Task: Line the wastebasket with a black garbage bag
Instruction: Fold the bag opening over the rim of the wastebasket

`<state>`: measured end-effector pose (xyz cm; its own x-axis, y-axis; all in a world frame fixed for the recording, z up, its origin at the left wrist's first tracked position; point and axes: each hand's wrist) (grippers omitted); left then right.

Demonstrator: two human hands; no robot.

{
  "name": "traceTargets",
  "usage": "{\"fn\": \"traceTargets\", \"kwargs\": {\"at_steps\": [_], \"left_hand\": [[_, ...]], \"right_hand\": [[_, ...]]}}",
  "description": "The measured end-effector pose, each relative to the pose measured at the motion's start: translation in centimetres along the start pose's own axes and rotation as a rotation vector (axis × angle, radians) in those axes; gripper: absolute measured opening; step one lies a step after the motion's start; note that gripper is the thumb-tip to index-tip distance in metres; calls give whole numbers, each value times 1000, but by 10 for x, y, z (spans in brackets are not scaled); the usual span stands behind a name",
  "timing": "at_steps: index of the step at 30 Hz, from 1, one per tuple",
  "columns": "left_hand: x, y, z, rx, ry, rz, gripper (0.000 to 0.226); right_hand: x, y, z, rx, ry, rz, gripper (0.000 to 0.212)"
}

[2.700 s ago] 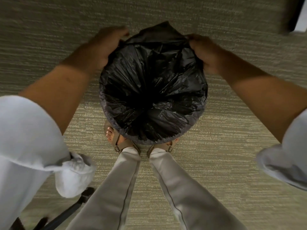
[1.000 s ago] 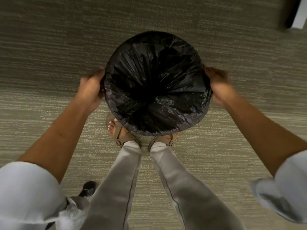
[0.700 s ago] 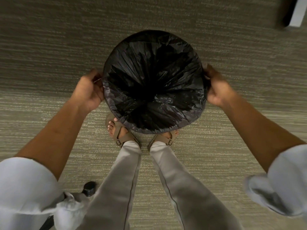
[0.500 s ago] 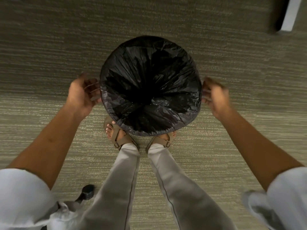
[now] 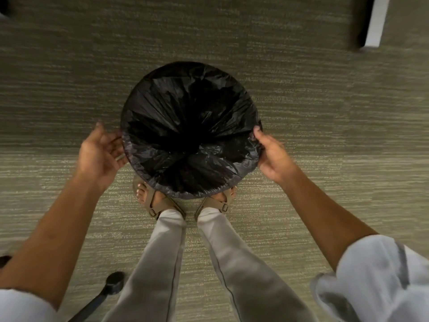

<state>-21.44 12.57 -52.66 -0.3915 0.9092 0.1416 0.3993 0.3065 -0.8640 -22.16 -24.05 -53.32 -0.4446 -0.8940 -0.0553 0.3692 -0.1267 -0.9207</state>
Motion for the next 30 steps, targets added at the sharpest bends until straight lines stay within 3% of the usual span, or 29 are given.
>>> {"fn": "traceTargets", "kwargs": {"at_steps": [2,6,8,12,15,18,22,27,30], "left_hand": [[-1,-1,2,21,-35,-11,63],[-3,-4,5,57,-126,-26,60],[-4,-4,4,53,-130,-34,48],[-6,2,5,3,-31,-145,41],[-9,6,3,-72,32,-254,40],[-10,9,3,-115,4,-292,20],[-10,13,5,-146,21,-331,47],[-27,12,-3,-176,90,-311,25],[-54,4,-17,-229,108,-196,34]], "right_hand": [[-2,0,-1,-66,77,104,43],[-7,0,-1,-66,160,153,35],[-8,2,-1,-15,52,87,36],[-2,5,2,225,-396,-181,20],[3,6,6,286,-574,-178,16],[6,6,10,274,-623,-128,22],[4,6,15,309,-746,-119,25],[23,0,25,318,-661,-149,15],[48,-12,33,318,-528,-176,18]]}}
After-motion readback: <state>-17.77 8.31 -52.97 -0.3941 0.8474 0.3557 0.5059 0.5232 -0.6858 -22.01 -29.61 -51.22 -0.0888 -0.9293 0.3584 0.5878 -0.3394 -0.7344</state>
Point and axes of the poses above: each hand's wrist, its own y-axis towards the middle knuckle, its own x-axis out of the back of the hand, z = x × y, and after that the axes turned 10 degrees about -z, right-handed
